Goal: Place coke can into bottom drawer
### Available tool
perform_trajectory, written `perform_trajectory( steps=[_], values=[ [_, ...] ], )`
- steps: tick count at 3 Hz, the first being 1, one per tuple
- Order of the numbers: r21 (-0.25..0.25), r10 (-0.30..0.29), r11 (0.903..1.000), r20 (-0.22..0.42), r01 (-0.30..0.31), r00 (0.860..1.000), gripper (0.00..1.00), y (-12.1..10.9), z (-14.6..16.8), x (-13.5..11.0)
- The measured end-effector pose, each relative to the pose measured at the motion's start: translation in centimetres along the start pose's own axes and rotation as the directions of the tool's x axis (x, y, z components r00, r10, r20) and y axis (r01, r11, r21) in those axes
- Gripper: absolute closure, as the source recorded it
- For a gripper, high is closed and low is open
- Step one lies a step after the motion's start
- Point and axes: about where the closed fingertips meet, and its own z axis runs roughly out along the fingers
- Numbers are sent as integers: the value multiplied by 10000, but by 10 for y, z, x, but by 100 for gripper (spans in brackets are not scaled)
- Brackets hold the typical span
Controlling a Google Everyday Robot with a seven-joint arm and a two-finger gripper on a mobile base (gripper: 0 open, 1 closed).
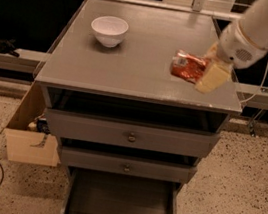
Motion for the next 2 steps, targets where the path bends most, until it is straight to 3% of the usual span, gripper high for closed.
perform_trajectory(
  steps=[2],
  values=[
    [-83, 1078, 9941, 34, -1078, 9942, 100, 86, -9, 75]
  ],
)
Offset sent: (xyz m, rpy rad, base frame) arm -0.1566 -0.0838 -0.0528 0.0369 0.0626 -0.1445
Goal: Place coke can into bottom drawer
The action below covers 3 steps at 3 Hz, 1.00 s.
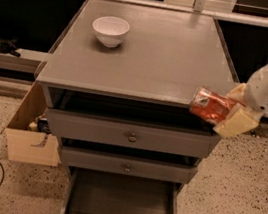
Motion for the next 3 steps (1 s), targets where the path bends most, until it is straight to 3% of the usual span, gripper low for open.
perform_trajectory(
  steps=[1, 3],
  values=[
    [-120, 297, 9995, -45, -298, 9995, 100, 43, -1, 20],
    [-340, 415, 9985, -189, -421, 9990, 100, 56, 6, 28]
  ],
)
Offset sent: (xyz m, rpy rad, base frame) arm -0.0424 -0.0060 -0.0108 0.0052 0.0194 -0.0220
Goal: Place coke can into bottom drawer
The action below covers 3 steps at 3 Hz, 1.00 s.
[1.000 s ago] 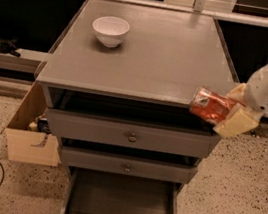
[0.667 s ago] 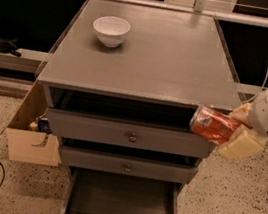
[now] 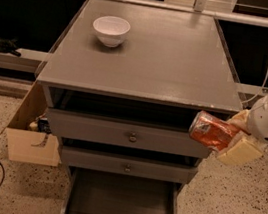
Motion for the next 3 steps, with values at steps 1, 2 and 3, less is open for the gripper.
perform_trajectory(
  steps=[1, 2, 3],
  values=[
    [-604, 512, 9970, 485, -483, 9975, 100, 23, 22, 17],
    [-1743, 956, 9813, 754, -813, 9926, 100, 60, 74, 18],
    [-2950, 1126, 9517, 766, -854, 9907, 100, 92, 138, 6]
  ],
)
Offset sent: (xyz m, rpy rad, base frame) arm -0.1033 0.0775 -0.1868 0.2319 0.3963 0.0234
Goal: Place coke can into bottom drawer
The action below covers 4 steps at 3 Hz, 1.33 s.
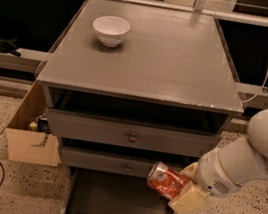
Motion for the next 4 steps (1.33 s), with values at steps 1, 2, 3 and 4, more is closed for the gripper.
perform_trajectory(
  steps=[1, 2, 3, 4],
  values=[
    [-636, -79, 9980, -200, 66, 9998, 100, -4, 54, -12],
    [-636, -79, 9980, -200, 66, 9998, 100, -4, 54, -12],
    [-827, 335, 9961, 313, -308, 9989, 100, -17, 84, -3],
    [-1046, 1108, 9892, 741, -1028, 9911, 100, -34, 127, 20]
  ],
)
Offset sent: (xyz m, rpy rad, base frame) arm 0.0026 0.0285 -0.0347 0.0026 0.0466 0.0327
